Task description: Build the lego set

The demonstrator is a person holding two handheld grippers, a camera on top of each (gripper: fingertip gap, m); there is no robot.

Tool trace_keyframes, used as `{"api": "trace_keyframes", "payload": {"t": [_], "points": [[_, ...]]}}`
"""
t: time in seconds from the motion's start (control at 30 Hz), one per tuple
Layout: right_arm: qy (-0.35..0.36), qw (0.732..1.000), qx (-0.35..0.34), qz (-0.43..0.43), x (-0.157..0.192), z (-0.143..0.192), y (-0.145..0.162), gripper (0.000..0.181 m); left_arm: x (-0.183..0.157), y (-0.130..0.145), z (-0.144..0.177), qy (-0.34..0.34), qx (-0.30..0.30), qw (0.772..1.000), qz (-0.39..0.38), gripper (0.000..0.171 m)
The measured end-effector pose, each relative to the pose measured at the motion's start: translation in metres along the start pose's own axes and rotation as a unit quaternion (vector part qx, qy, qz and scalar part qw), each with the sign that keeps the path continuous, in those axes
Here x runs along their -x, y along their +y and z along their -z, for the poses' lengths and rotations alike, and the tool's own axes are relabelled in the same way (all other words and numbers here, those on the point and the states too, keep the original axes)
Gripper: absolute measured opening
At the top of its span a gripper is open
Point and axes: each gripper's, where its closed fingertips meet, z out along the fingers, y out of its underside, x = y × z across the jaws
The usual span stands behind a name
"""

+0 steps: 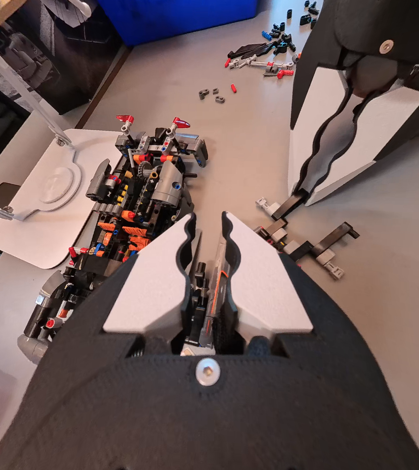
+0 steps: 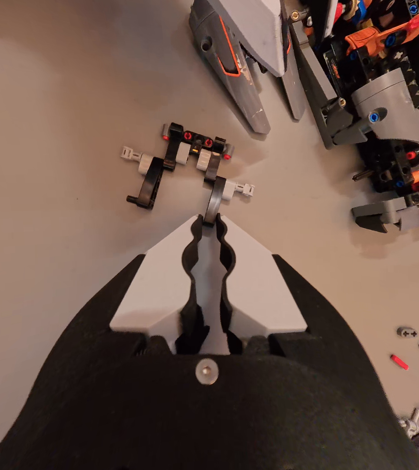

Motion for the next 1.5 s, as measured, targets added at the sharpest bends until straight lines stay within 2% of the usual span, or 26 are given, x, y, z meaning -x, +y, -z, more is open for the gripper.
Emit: {"api": "trace_keyframes", "payload": {"t": [0.7,1.07,1.5], "points": [[0.01,0.999,-0.039,0.006,-0.008,0.01,-0.004,0.005,-0.004,0.002,-0.005,0.005,0.01,1.0,-0.007,0.019],[0.0,1.0,-0.018,-0.001,-0.007,0.002,0.004,0.008,-0.005,0.004,-0.008,0.008,0.014,1.0,-0.007,0.019],[0.015,0.999,-0.029,-0.004,-0.012,0.006,0.002,0.005,-0.005,0.005,-0.009,0.007,0.017,1.0,-0.01,0.018]]}}
